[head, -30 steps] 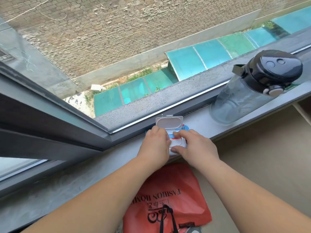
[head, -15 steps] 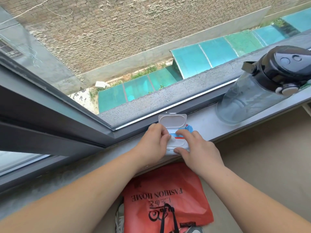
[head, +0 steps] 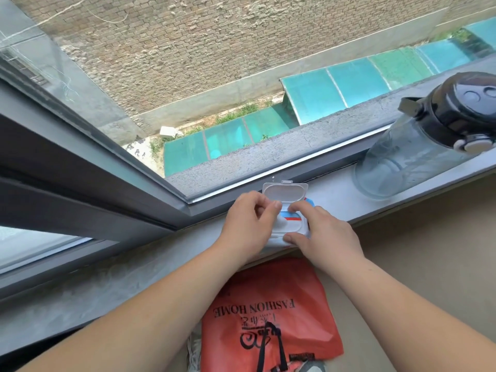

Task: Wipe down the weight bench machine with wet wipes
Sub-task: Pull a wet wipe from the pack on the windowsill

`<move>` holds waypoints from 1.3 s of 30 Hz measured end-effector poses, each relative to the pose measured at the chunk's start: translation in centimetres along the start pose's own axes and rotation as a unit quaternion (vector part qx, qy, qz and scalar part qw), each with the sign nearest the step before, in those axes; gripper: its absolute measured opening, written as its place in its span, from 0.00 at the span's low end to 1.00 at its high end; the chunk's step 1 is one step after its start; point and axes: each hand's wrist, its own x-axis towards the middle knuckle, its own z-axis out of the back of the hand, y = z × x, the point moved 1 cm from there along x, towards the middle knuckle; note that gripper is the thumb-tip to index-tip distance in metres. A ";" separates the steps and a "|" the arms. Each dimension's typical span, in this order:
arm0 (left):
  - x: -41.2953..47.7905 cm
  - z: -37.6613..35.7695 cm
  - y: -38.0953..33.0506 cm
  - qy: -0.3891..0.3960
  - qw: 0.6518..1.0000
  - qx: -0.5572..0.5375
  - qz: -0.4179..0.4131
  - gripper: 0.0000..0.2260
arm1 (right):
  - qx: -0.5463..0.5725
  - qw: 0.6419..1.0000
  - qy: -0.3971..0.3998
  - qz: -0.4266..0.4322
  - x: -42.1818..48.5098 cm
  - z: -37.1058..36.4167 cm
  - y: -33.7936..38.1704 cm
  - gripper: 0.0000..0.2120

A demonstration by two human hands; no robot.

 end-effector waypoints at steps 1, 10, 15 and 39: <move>0.2 0.0 -0.1 0.001 0.999 0.034 -0.019 0.05 | 0.001 1.000 0.000 -0.001 0.0 0.0 0.0 0.24; 0.3 0.2 -0.8 0.112 0.971 0.190 -0.096 0.06 | -0.010 1.000 -0.003 -0.003 0.1 -0.1 0.0 0.23; 0.4 -0.2 -0.7 0.104 0.968 0.218 -0.073 0.06 | -0.011 1.000 -0.008 -0.007 0.3 -0.1 0.0 0.23; -1.4 0.5 0.3 -0.046 0.967 -0.220 0.118 0.05 | -0.010 1.000 -0.007 -0.002 0.3 -0.3 0.0 0.22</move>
